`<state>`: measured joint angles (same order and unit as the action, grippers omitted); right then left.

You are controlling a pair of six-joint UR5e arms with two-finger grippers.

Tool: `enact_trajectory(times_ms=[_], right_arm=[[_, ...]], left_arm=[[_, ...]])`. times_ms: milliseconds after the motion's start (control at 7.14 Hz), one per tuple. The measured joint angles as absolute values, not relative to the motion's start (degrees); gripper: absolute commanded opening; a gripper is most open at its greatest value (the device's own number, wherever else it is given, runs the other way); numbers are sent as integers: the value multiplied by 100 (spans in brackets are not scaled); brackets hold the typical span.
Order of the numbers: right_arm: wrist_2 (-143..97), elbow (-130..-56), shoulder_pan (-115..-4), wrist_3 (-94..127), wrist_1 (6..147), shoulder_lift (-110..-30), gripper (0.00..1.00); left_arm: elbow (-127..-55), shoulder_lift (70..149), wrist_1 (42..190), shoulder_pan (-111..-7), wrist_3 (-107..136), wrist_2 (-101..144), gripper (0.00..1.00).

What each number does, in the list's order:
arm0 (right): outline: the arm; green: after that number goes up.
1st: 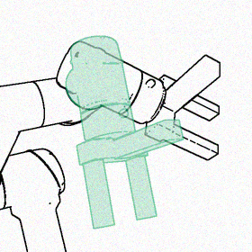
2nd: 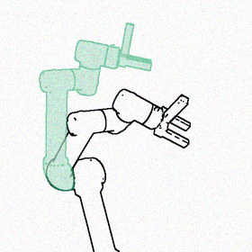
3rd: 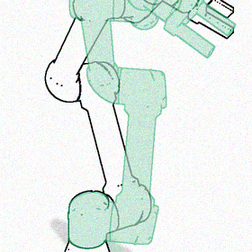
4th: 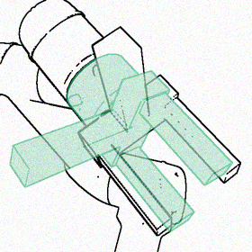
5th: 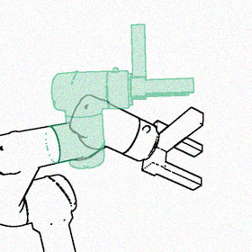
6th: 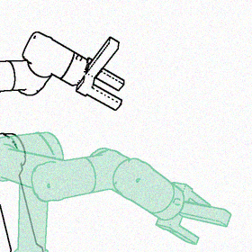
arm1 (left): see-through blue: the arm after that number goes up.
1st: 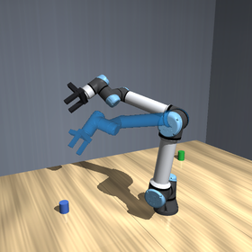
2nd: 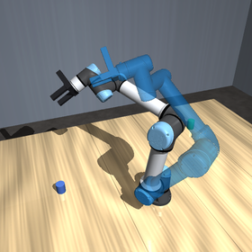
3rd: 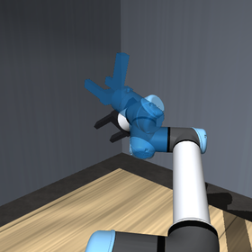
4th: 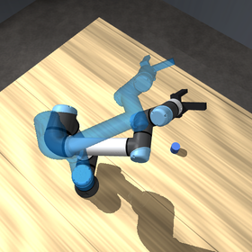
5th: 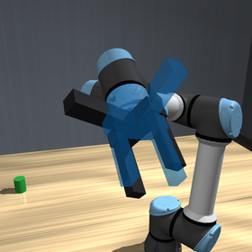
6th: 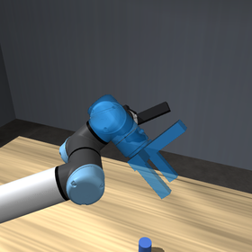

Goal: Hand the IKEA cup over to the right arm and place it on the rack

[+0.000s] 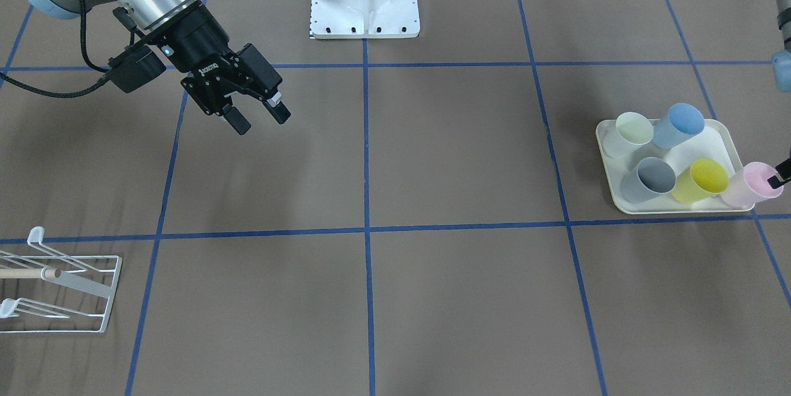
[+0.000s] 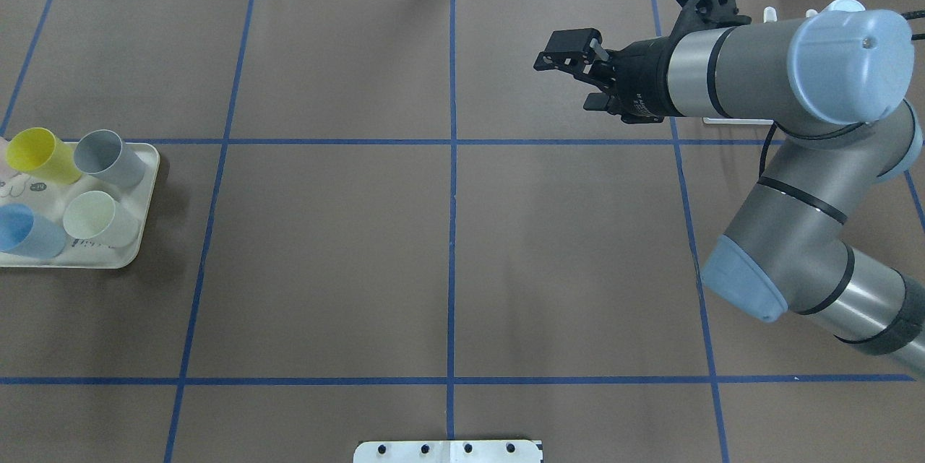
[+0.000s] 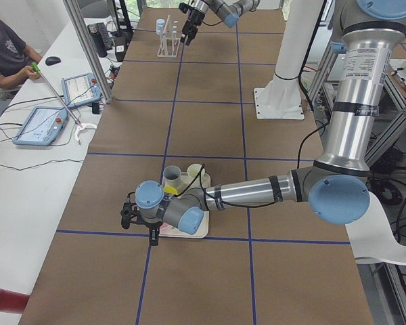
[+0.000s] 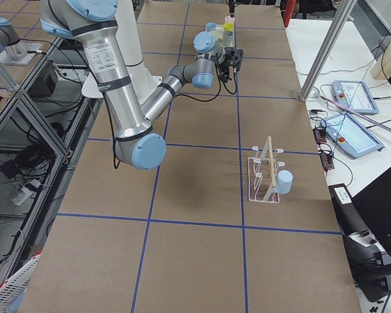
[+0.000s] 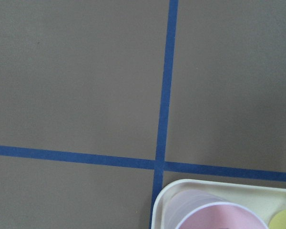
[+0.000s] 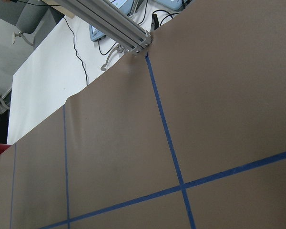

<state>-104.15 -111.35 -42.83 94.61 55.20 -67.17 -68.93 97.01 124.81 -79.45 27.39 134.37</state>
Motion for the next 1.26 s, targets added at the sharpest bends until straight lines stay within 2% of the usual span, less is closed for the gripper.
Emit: enact_trajectory(times_ms=[700, 1260], right_arm=[[-10415, -11136, -4280, 9468, 5521, -6726, 99], [-10415, -11138, -4280, 9477, 5519, -6732, 99]], left_arm=[[-6945, 9617, 12500, -7902, 2750, 13450, 83], [-6961, 9594, 12507, -7840, 2751, 13552, 64]])
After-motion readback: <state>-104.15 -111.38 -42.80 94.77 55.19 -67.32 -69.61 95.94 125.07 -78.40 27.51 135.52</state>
